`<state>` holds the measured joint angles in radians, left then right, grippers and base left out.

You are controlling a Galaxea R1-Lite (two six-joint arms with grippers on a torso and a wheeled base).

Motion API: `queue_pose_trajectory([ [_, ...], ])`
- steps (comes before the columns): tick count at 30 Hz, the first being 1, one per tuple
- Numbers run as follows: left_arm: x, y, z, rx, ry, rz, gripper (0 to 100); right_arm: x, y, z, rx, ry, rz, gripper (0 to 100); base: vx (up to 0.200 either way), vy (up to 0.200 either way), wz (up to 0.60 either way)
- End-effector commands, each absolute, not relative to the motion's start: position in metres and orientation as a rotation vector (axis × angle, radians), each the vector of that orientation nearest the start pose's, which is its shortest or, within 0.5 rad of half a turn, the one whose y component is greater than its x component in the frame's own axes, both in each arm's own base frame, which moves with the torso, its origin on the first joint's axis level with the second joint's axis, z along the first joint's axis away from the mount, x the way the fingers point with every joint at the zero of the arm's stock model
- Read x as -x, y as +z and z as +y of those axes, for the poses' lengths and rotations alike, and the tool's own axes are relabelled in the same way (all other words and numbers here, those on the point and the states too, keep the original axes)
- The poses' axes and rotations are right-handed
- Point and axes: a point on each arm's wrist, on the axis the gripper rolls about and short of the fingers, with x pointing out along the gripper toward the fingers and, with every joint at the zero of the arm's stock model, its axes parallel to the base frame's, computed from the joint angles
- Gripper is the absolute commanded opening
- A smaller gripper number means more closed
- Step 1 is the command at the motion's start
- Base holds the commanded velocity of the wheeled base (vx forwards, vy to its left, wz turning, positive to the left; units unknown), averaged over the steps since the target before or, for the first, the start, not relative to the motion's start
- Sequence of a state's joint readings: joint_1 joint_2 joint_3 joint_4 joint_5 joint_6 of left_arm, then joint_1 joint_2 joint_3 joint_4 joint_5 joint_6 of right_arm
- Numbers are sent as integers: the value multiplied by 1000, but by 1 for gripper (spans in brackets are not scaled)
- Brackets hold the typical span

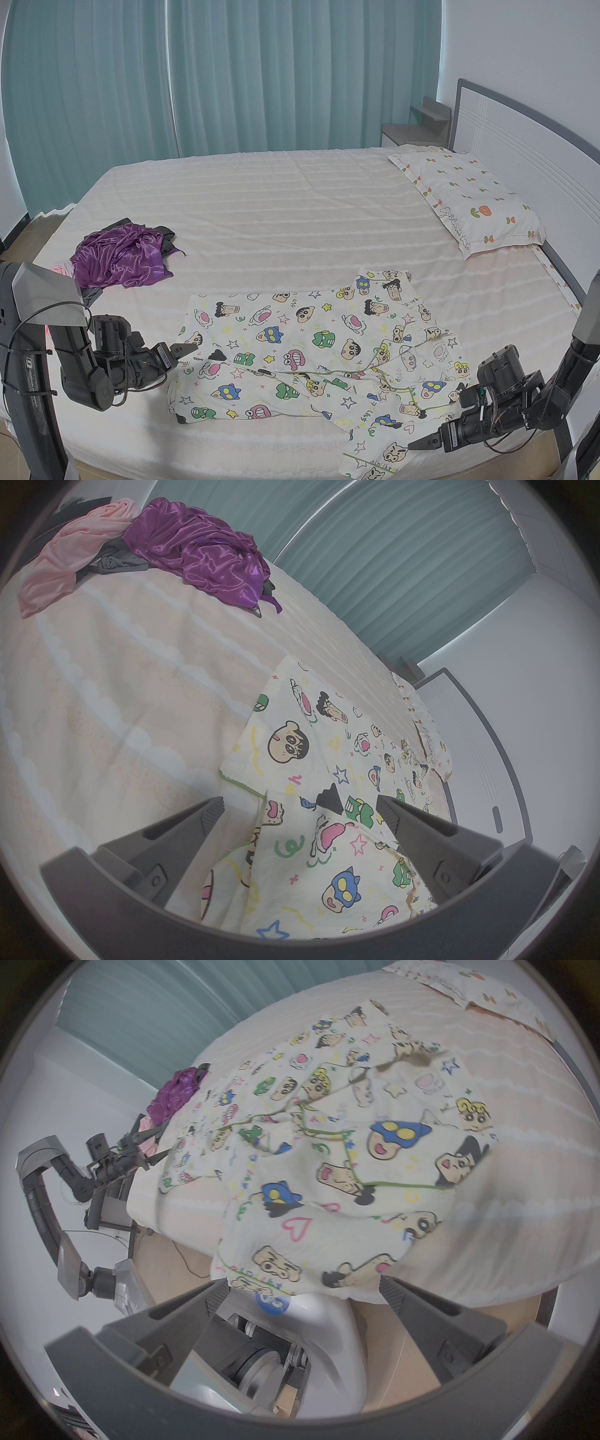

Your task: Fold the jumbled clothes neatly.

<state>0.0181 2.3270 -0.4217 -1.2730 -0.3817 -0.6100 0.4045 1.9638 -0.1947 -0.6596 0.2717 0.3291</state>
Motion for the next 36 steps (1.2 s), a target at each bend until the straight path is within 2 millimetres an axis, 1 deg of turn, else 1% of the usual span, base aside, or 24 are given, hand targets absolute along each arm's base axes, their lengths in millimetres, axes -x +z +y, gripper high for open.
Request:
queue_pose_trajectory([
  [1,-301,-32,-3,710,-151,716,100,-186,-12,81,-216,385,1245,100,0,0,0],
  [8,-301,-32,-3,710,-149,716,100,-196,-18,87,-231,400,1177,100,0,0,0],
  [19,-301,-32,-3,710,-149,716,100,-194,-19,92,-183,373,1174,100,0,0,0],
  [21,-301,-32,-3,710,-149,716,100,-194,-23,94,-174,369,1178,100,0,0,0],
  [24,-301,-32,-3,710,-149,716,100,-200,-23,97,-184,370,1161,100,0,0,0],
  [28,-301,-32,-3,710,-149,716,100,-203,-21,99,-226,349,1157,100,0,0,0],
  [29,-301,-32,-3,710,-149,716,100,-202,-21,98,-236,345,1159,0,0,0,0],
  [32,-301,-32,-3,710,-149,716,100,-202,-20,97,-246,337,1157,0,0,0,0],
  [36,-301,-32,-3,710,-149,716,100,-205,-14,92,-284,320,1114,0,0,0,0],
])
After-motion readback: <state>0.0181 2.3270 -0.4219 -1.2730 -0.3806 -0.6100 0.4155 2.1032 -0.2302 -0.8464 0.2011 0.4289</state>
